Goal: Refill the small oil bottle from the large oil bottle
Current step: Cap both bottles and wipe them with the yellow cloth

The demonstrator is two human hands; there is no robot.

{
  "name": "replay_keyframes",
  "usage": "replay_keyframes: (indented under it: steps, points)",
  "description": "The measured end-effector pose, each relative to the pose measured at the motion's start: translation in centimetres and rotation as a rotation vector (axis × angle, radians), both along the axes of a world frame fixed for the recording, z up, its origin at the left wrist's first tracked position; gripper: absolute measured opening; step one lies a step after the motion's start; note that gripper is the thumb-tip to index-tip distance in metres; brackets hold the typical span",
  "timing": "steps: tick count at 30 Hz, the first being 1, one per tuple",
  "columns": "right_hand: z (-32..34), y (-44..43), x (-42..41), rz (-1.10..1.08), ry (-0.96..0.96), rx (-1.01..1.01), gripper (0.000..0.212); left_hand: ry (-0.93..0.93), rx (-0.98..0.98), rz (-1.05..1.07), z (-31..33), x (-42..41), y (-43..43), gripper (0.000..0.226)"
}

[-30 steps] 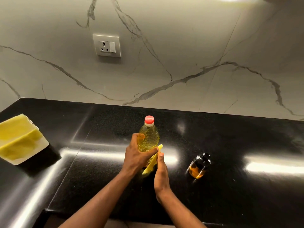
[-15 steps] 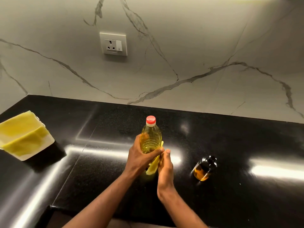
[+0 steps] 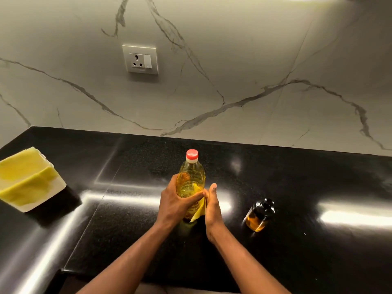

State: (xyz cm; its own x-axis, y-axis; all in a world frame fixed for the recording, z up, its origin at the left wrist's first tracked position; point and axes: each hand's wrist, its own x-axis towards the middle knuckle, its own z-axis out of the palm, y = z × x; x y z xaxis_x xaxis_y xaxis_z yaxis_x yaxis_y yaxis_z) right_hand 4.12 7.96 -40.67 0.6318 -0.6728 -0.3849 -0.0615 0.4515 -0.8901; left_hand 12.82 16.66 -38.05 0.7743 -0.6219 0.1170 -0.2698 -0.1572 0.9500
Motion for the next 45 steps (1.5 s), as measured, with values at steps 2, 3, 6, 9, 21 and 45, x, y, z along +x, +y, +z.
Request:
replay_keyframes:
  steps: [2, 3, 6, 9, 21, 45]
  points:
    - [-1.0, 1.3, -0.7, -0.016, 0.012, -0.016, 0.083, -0.008, -0.003, 0.009, -0.2, -0.1, -0.1, 0.061]
    - [-1.2, 2.0, -1.2, -0.016, 0.010, -0.025, 0.080, -0.010, 0.000, 0.010, -0.3, -0.1, -0.1, 0.062]
    - [0.0, 3.7, -2.0, -0.040, -0.060, -0.054, 0.066, 0.007, 0.004, 0.018, -0.4, 0.2, -0.2, 0.066]
    - [0.9, 3.2, -1.4, -0.035, -0.141, -0.094, 0.063, 0.052, -0.011, 0.025, -0.2, 0.6, -0.1, 0.065]
    - [0.0, 1.8, -2.4, -0.036, -0.012, -0.094, 0.058, -0.064, 0.116, 0.015, -2.1, 0.7, 0.3, 0.109]
    - [-1.2, 0.5, -2.4, -0.269, 0.056, -0.386, 0.020, -0.087, 0.003, 0.007, -1.3, 0.0, 0.1, 0.074]
